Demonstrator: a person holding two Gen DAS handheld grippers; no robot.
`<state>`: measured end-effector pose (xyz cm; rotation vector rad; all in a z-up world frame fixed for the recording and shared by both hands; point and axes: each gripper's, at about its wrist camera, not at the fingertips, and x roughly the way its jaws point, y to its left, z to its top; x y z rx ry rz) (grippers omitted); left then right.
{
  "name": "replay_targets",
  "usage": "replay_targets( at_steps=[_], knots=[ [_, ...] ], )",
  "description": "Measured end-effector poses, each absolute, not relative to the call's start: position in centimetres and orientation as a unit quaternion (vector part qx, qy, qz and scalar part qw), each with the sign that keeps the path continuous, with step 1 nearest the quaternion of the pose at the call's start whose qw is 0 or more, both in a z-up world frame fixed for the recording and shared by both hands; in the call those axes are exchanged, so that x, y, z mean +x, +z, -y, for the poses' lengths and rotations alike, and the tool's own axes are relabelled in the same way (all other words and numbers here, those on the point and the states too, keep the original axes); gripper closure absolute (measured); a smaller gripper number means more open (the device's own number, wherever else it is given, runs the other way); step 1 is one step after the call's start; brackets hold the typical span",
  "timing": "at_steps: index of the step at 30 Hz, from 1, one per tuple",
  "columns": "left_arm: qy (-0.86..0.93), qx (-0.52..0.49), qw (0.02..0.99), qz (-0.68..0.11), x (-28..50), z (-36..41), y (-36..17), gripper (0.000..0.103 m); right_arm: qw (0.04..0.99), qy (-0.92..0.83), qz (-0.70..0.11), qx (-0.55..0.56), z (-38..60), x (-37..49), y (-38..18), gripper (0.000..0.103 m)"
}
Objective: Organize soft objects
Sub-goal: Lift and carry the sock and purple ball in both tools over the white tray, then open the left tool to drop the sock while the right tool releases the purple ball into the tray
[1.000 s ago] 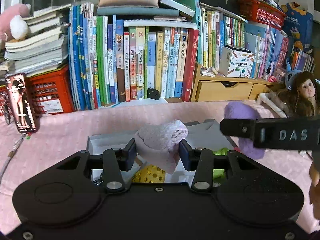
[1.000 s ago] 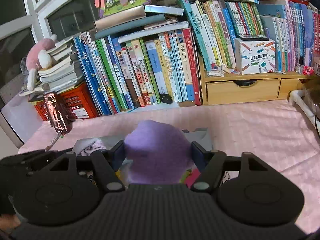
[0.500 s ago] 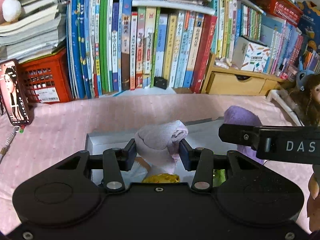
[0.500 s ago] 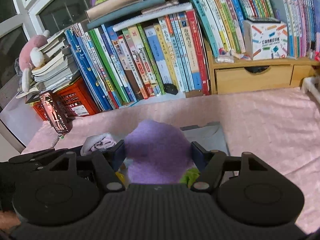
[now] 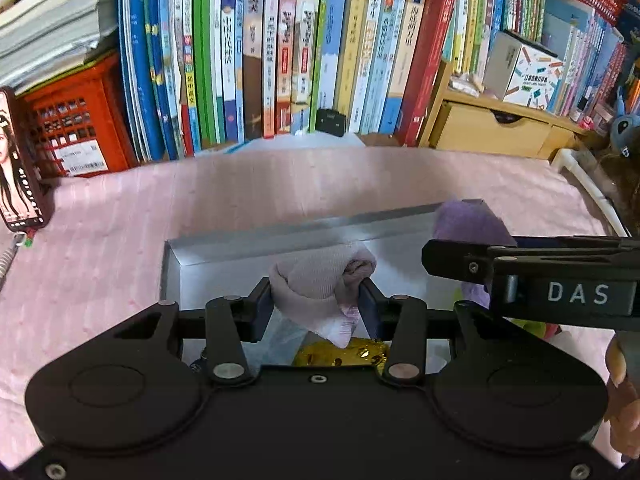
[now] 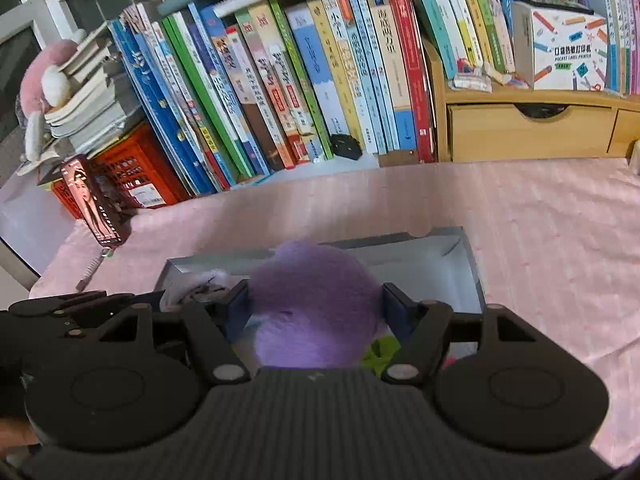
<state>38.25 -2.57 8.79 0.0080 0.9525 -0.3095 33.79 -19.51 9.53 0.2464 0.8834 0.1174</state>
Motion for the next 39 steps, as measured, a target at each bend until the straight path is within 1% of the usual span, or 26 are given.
replay_targets(
  at_steps=[10,18,21,24,27,34,36,39],
  knots=[
    [-0.149,0.017,0.867,-0.476,39.0,3.1,7.5,0.060,0.885,0.049,-0.453,0.095,20.1,35.1,7.4,0.032],
    [-0.147,0.023,0.860,-0.489,39.5,3.4,7.2,0.060,0.877,0.040,-0.468,0.099,20.6,35.7,6.1,0.032],
    [-0.141,0.014,0.846,-0.515,40.1,3.3,7.0,0.059,0.875,0.038,-0.470,0.107,20.9,35.9,5.8,0.031],
    [-0.139,0.013,0.843,-0.519,40.3,3.4,7.1,0.059,0.874,0.030,-0.472,0.111,21.2,35.9,5.6,0.031],
    [-0.146,0.011,0.842,-0.519,40.3,3.5,7.1,0.059,0.874,0.027,-0.468,0.130,21.8,35.9,5.7,0.029],
    [-0.176,-0.015,0.833,-0.524,40.3,3.8,7.2,0.058,0.859,0.052,-0.463,0.212,23.4,35.9,5.6,0.029],
    [-0.180,-0.002,0.833,-0.522,40.1,4.3,7.2,0.055,0.857,0.053,-0.462,0.221,23.4,35.9,5.6,0.026],
    [-0.183,0.009,0.833,-0.522,39.9,4.8,7.0,0.054,0.858,0.055,-0.460,0.223,23.4,35.9,5.6,0.022]
  ],
)
